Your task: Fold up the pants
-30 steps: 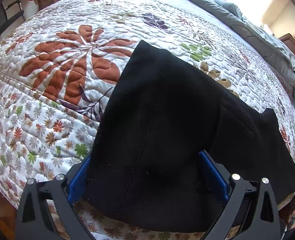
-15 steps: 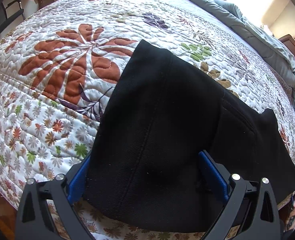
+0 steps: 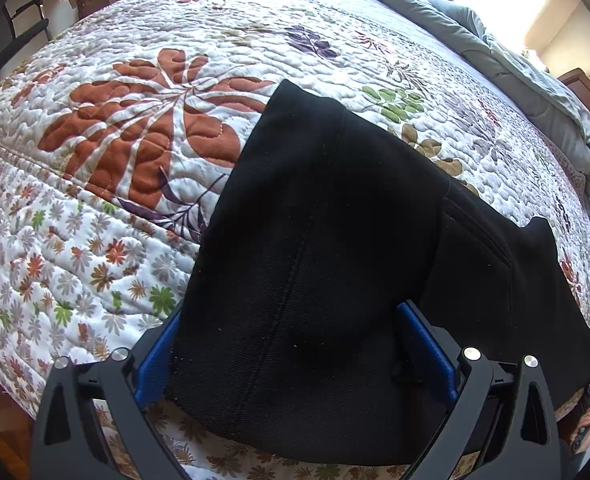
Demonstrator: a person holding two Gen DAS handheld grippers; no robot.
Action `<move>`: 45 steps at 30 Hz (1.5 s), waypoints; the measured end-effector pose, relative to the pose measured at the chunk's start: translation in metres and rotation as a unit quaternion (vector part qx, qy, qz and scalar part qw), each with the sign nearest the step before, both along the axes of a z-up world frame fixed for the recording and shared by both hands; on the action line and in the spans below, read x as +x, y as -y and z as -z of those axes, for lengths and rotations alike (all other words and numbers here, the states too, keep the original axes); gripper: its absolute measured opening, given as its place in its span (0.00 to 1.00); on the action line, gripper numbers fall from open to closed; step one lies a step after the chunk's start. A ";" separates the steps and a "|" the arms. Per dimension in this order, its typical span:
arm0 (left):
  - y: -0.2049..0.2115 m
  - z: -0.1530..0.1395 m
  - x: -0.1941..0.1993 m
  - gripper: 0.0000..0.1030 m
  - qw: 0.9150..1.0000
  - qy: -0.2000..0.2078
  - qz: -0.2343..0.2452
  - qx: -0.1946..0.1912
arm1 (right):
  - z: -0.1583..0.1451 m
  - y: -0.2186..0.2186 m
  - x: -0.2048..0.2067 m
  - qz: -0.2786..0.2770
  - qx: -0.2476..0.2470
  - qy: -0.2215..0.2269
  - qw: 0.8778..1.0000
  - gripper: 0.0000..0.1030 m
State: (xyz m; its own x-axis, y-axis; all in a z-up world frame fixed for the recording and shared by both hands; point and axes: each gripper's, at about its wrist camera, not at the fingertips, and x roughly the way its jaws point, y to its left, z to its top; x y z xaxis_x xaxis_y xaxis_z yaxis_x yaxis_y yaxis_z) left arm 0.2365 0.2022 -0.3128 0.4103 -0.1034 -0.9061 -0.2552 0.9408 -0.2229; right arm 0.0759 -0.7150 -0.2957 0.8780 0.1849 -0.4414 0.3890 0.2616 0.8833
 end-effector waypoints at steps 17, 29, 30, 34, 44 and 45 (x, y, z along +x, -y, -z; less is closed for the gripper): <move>0.002 -0.001 -0.005 0.97 1.000 0.012 -0.014 0.005 | -0.152 -0.081 0.026 -0.032 -0.214 -0.004 0.976 0.09; 0.000 -0.003 -0.011 0.97 1.000 0.017 -0.021 -0.008 | -0.244 -0.188 0.038 -0.085 -0.396 -0.011 0.914 0.09; -0.001 -0.003 -0.012 0.97 1.000 0.017 -0.021 -0.009 | -0.247 -0.194 0.039 -0.089 -0.405 -0.011 0.910 0.09; -0.001 -0.004 -0.013 0.97 1.000 0.019 -0.021 -0.012 | -0.258 -0.219 0.047 -0.104 -0.444 -0.019 0.890 0.09; -0.004 -0.006 -0.016 0.97 0.999 0.023 -0.024 -0.019 | -0.275 -0.286 0.063 -0.145 -0.534 -0.025 0.832 0.09; -0.004 -0.006 -0.016 0.97 0.999 0.023 -0.024 -0.020 | -0.276 -0.291 0.064 -0.149 -0.540 -0.026 0.828 0.09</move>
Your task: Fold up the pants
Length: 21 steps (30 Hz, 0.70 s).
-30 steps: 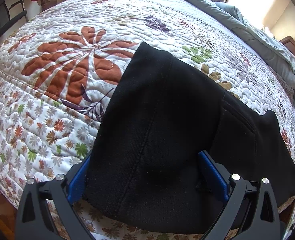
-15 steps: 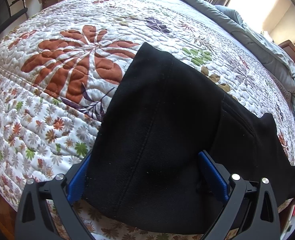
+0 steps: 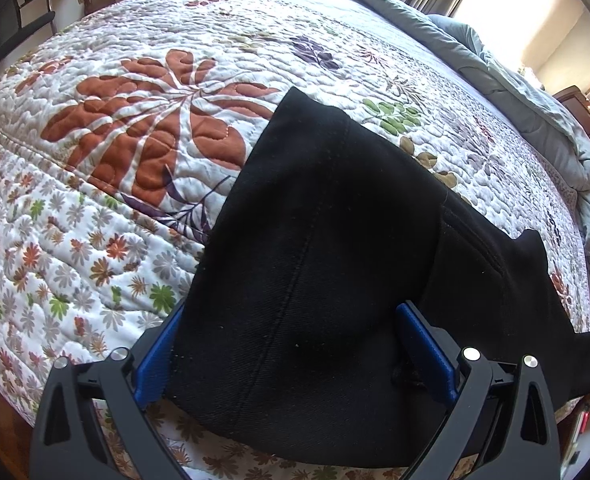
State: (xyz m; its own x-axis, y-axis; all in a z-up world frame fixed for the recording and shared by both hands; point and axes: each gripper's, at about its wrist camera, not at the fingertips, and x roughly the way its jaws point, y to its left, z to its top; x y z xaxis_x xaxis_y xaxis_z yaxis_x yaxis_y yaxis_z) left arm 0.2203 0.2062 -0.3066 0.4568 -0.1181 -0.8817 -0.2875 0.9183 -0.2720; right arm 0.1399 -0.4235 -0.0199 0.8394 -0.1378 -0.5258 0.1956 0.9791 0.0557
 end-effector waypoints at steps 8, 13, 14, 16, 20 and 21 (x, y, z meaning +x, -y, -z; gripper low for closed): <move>0.001 0.000 0.000 0.97 1.000 0.001 -0.001 -0.004 | -0.003 -0.038 0.005 -0.027 -0.044 -0.012 0.999 0.09; 0.001 -0.002 -0.002 0.96 1.000 0.004 -0.001 -0.008 | -0.001 -0.068 0.008 -0.048 -0.093 -0.022 0.994 0.09; 0.001 -0.002 -0.002 0.96 1.000 0.005 -0.001 -0.009 | 0.000 -0.078 0.009 -0.054 -0.114 -0.025 0.992 0.09; 0.000 -0.003 -0.003 0.96 1.000 0.006 -0.001 -0.012 | 0.003 -0.090 0.010 -0.063 -0.139 -0.028 0.988 0.09; 0.000 -0.003 -0.005 0.96 1.000 0.007 -0.001 -0.014 | 0.010 -0.114 0.012 -0.085 -0.174 -0.035 0.980 0.09; 0.000 -0.003 -0.005 0.96 1.000 0.007 0.000 -0.014 | 0.011 -0.119 0.013 -0.090 -0.178 -0.036 0.979 0.09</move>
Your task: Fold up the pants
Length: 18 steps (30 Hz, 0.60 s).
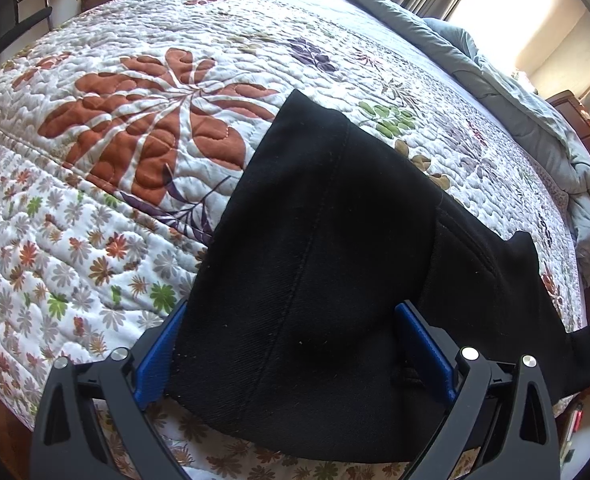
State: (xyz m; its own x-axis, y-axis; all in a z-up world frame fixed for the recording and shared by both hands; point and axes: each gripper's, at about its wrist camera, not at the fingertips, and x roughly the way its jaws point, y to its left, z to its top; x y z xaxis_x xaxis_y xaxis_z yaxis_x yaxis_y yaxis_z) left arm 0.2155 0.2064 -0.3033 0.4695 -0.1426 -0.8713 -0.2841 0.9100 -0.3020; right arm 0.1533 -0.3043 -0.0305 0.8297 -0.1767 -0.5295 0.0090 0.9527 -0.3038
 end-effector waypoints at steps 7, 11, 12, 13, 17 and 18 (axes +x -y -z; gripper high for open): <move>0.000 -0.002 -0.003 0.96 1.000 0.003 0.000 -0.007 | 0.004 -0.020 0.006 -0.016 -0.008 -0.010 1.000 0.09; 0.001 -0.004 -0.004 0.96 1.000 0.005 0.000 -0.009 | 0.004 -0.029 0.008 -0.022 -0.015 -0.014 1.000 0.09; 0.001 -0.004 -0.004 0.96 1.000 0.005 0.000 -0.009 | 0.004 -0.030 0.008 -0.023 -0.016 -0.014 0.999 0.09; 0.000 -0.004 -0.005 0.96 1.000 0.005 0.000 -0.009 | 0.005 -0.031 0.008 -0.024 -0.017 -0.015 0.999 0.09; -0.001 -0.005 -0.007 0.96 1.000 0.007 0.000 -0.013 | 0.008 -0.039 0.008 -0.033 -0.024 -0.018 0.999 0.09; 0.000 -0.006 -0.007 0.96 1.000 0.007 0.000 -0.013 | 0.009 -0.041 0.008 -0.035 -0.026 -0.018 0.999 0.09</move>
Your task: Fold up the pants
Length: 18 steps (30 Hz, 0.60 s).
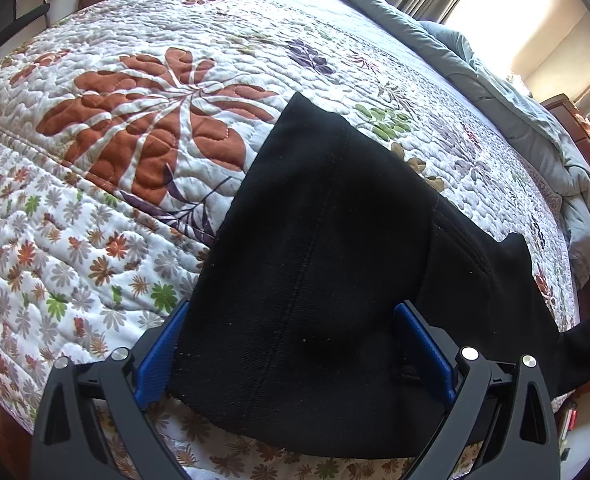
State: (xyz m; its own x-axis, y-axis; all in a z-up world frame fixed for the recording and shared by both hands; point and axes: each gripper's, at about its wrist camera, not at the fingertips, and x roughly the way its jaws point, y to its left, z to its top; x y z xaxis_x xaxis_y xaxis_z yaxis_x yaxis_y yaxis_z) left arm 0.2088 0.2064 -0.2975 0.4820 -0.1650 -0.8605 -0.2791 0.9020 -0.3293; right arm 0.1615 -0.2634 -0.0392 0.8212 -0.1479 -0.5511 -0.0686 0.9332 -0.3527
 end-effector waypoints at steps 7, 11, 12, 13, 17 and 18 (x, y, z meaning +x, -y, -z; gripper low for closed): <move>-0.002 0.000 -0.001 0.96 1.000 0.000 -0.001 -0.003 | 0.008 -0.017 0.001 -0.022 -0.026 -0.002 0.999 0.09; -0.003 0.000 -0.002 0.96 1.000 0.001 -0.001 -0.003 | 0.013 -0.026 0.002 -0.035 -0.034 -0.004 0.999 0.09; -0.002 0.000 -0.002 0.96 1.000 0.000 -0.001 -0.003 | 0.014 -0.027 0.003 -0.038 -0.034 -0.005 0.999 0.09; -0.003 0.000 -0.002 0.96 1.000 0.000 0.000 -0.003 | 0.015 -0.028 0.003 -0.039 -0.034 -0.006 0.999 0.09; -0.004 0.000 -0.002 0.96 1.000 0.001 0.000 -0.004 | 0.019 -0.035 0.006 -0.048 -0.039 -0.010 0.998 0.09; -0.004 -0.001 -0.002 0.96 1.000 0.001 -0.001 -0.005 | 0.020 -0.037 0.007 -0.051 -0.040 -0.011 0.998 0.09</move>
